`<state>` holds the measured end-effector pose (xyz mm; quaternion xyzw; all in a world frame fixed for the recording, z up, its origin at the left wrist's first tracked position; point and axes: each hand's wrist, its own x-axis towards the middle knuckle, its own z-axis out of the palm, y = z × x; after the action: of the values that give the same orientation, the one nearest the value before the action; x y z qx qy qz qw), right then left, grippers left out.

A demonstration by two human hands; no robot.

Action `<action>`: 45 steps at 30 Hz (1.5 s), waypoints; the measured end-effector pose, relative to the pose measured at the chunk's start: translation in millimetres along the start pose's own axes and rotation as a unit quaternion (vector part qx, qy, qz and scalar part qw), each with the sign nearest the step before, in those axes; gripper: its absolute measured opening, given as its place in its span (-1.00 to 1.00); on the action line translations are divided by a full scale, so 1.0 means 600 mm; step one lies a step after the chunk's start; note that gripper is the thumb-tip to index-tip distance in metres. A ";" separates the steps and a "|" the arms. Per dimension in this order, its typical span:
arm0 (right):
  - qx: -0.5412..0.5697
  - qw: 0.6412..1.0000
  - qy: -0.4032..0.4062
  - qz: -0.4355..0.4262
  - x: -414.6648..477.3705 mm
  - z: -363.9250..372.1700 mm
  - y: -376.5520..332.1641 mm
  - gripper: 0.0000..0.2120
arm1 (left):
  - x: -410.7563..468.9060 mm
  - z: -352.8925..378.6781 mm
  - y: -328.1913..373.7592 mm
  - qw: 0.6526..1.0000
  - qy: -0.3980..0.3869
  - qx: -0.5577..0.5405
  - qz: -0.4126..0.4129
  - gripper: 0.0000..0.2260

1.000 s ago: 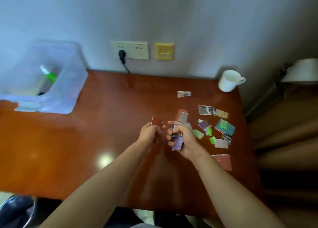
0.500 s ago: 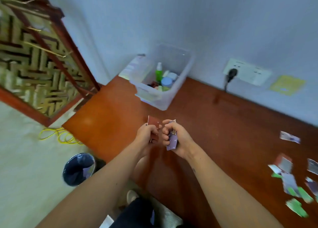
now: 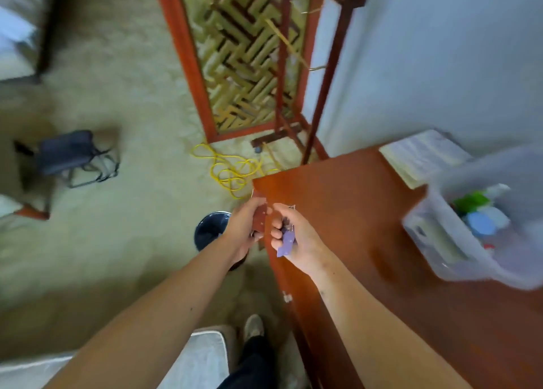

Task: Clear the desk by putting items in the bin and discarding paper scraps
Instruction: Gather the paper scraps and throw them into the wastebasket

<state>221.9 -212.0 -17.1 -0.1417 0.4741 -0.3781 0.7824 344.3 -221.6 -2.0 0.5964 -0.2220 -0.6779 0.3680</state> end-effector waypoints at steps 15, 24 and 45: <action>-0.073 0.981 0.093 0.154 0.414 0.138 0.151 -0.77 | 0.300 -0.313 -0.073 0.972 0.190 -0.087 -0.107 -0.59; -0.078 0.959 0.180 0.206 0.657 0.036 0.316 -0.84 | 0.535 -0.409 -0.247 0.951 0.208 -0.121 -0.195 -0.66; -0.087 0.943 0.232 0.220 0.696 -0.016 0.372 -0.86 | 0.589 -0.412 -0.323 0.933 0.228 -0.131 -0.247 -0.55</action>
<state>426.2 -363.7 -416.3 -0.0099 0.6933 -0.1762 0.6987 532.7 -335.3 -420.4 0.7175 0.1130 -0.6161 0.3047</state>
